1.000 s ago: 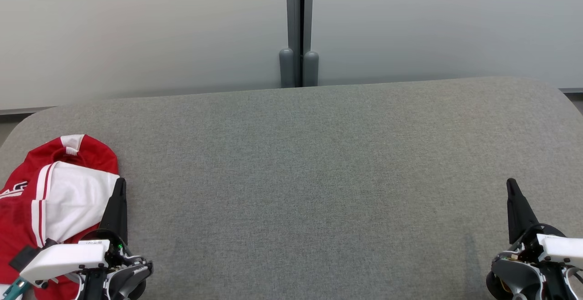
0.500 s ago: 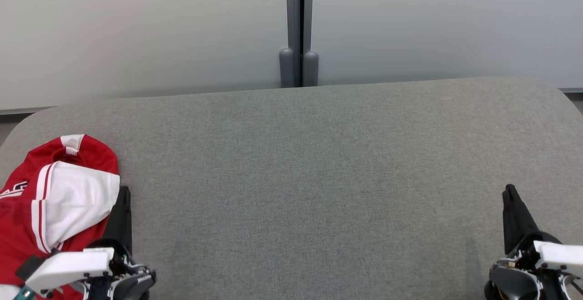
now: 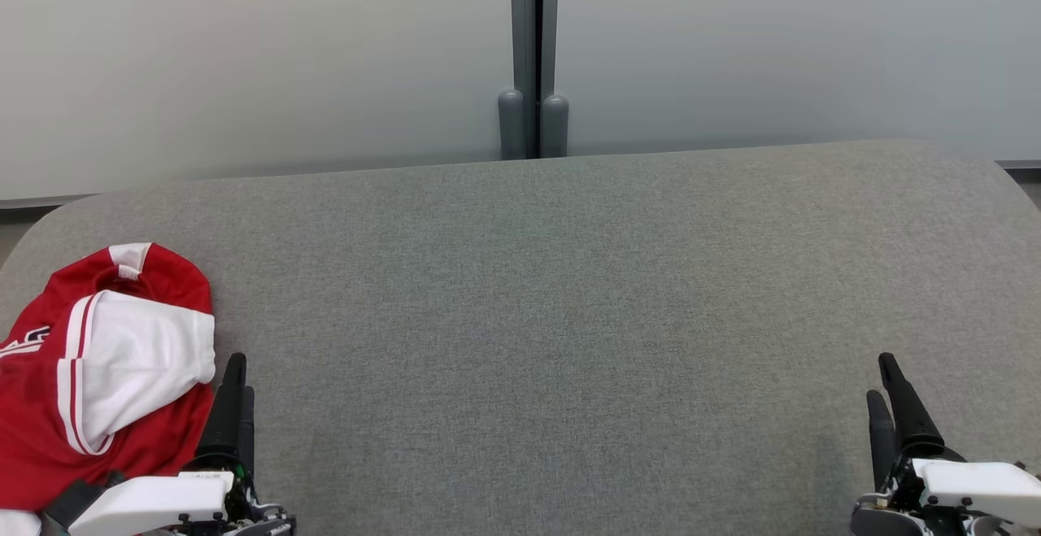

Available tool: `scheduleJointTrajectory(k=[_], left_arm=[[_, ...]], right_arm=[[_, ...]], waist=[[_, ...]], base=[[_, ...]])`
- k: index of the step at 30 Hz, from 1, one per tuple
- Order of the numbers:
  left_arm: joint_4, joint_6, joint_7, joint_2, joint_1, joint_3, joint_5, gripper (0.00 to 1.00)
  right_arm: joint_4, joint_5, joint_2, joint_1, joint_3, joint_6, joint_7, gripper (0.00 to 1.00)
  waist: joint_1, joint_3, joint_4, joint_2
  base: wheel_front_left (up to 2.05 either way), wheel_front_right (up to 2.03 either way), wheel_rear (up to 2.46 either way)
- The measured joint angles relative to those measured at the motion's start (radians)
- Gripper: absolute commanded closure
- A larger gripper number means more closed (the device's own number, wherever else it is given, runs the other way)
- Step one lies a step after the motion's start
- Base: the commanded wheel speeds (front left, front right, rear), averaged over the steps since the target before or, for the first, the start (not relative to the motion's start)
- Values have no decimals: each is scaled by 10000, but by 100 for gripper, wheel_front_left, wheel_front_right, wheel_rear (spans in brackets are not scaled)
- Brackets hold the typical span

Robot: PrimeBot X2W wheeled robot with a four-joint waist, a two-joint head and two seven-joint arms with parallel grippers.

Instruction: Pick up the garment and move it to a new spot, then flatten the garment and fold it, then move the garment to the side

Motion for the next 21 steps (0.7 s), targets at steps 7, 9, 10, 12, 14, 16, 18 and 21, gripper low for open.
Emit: scheduleJointTrajectory(k=[7, 9, 10, 12, 14, 16, 18, 21], left_arm=[[-236, 0, -307, 0, 53, -84, 1868, 0], [-372, 79, -397, -8, 72, -35, 2516, 0], [-441, 125, -443, -10, 83, -6, 2765, 0], [-616, 295, -522, -10, 87, -15, 3196, 0], [-769, 460, -612, -8, 89, -69, 3534, 0], [-903, 520, -675, -8, 98, -169, 3900, 0], [-995, 587, -765, -8, 109, -263, 4288, 0], [-1064, 635, -871, -6, 205, -376, 4771, 0]], right_arm=[[-138, -1900, -4, -11, 84, 0, -318, 0], [-313, -2470, -2, -10, 184, 0, -401, 0], [-387, -2742, 0, -5, 240, 0, -449, 0], [-552, -3325, 8, 22, 311, 0, -535, 0], [-650, -3893, 2, 56, 359, 0, -616, 0], [-711, -4393, -4, 88, 514, 0, -675, 0], [-771, -4811, 6, 92, 640, 0, -742, 0], [-871, -5298, 2, 97, 696, 0, -871, 0]], waist=[[0, -24, 0, 0], [0, -28, -2, 0], [0, -31, -5, 0], [0, -37, -11, 0], [0, -42, -16, 0], [0, -48, -19, 0], [0, -56, -25, 0], [0, -69, -36, 0]], base=[[0, 0, 0], [0, 0, 0], [0, 0, 0], [0, 0, 0], [0, 0, 0], [0, 0, 0], [0, 0, 0], [0, 0, 0]])
